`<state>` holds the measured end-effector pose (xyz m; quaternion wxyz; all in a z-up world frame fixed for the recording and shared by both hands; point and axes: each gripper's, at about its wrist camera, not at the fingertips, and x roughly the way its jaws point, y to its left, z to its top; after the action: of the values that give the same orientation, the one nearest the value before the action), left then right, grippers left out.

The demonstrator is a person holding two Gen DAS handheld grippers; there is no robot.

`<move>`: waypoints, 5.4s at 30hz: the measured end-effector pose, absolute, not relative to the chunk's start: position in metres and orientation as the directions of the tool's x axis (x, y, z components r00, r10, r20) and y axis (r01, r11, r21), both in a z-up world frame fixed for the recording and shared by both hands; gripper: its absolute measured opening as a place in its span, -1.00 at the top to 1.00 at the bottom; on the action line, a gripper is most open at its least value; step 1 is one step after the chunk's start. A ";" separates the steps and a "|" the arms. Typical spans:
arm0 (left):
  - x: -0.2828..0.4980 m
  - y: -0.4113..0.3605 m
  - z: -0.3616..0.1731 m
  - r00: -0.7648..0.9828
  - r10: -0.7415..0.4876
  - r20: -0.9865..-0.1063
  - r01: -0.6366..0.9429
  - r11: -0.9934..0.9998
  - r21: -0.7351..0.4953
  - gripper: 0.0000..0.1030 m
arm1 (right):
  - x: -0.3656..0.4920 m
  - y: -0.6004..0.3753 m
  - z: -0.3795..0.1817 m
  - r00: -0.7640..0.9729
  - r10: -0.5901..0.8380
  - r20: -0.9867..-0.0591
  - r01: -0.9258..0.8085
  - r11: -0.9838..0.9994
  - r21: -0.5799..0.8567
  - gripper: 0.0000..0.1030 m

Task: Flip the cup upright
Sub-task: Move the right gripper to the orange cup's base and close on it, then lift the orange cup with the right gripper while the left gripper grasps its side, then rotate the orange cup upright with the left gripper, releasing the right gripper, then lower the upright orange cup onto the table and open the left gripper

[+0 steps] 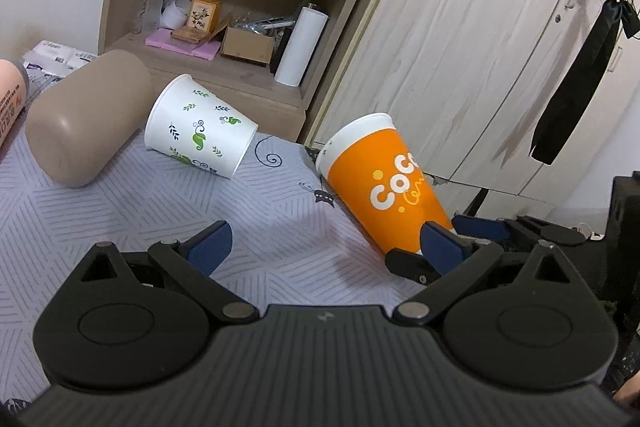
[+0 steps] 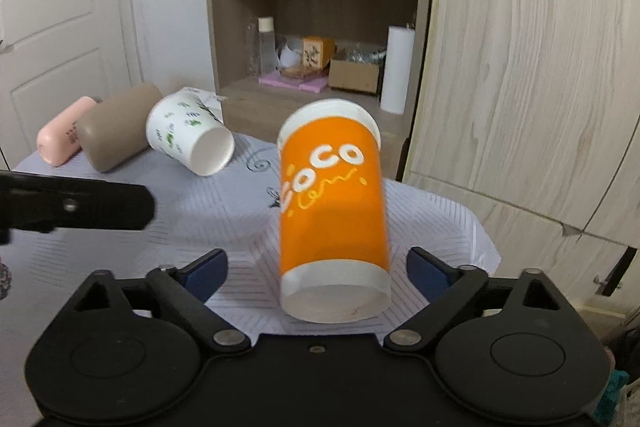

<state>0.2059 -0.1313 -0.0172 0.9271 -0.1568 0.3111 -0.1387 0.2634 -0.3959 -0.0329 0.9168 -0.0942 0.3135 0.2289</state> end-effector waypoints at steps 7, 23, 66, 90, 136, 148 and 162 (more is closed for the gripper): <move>0.209 -0.125 -0.020 0.765 -0.360 -0.534 0.147 0.905 -0.400 -0.96 | 0.261 -0.404 -0.029 0.706 0.369 -0.605 -0.427 0.903 0.052 -0.32; 0.201 -0.092 -0.026 0.711 -0.440 -0.549 0.144 0.854 -0.499 -0.98 | 0.236 -0.403 -0.035 0.560 0.528 -0.638 -0.361 0.849 0.385 -0.32; 0.169 -0.003 -0.040 0.559 -0.608 -0.563 0.189 0.755 -0.628 -0.25 | 0.186 -0.288 -0.052 0.202 0.712 -0.672 -0.515 0.661 0.546 -0.62; 0.192 -0.018 -0.054 0.479 -0.660 -0.579 0.216 0.728 -0.651 -0.59 | 0.213 -0.290 -0.042 0.313 0.638 -0.704 -0.545 0.728 0.417 -0.73; 0.188 -0.035 0.007 0.787 -0.448 -0.425 0.436 0.890 -0.131 -0.44 | 0.175 -0.242 -0.029 0.719 0.584 -0.377 -0.683 0.696 -0.224 -0.40; 0.197 -0.048 -0.004 0.771 -0.469 -0.431 0.473 0.875 -0.106 -0.46 | 0.194 -0.254 -0.045 0.700 0.601 -0.386 -0.691 0.706 -0.153 -0.41; 0.197 -0.042 -0.006 0.752 -0.487 -0.444 0.450 0.872 -0.193 -0.50 | 0.199 -0.259 -0.042 0.685 0.620 -0.384 -0.699 0.707 -0.107 -0.43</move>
<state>0.1965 -0.0415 -0.0055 0.9353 -0.0370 0.2471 -0.2506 0.1990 -0.2590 -0.0424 0.9095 -0.1235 0.1617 0.3626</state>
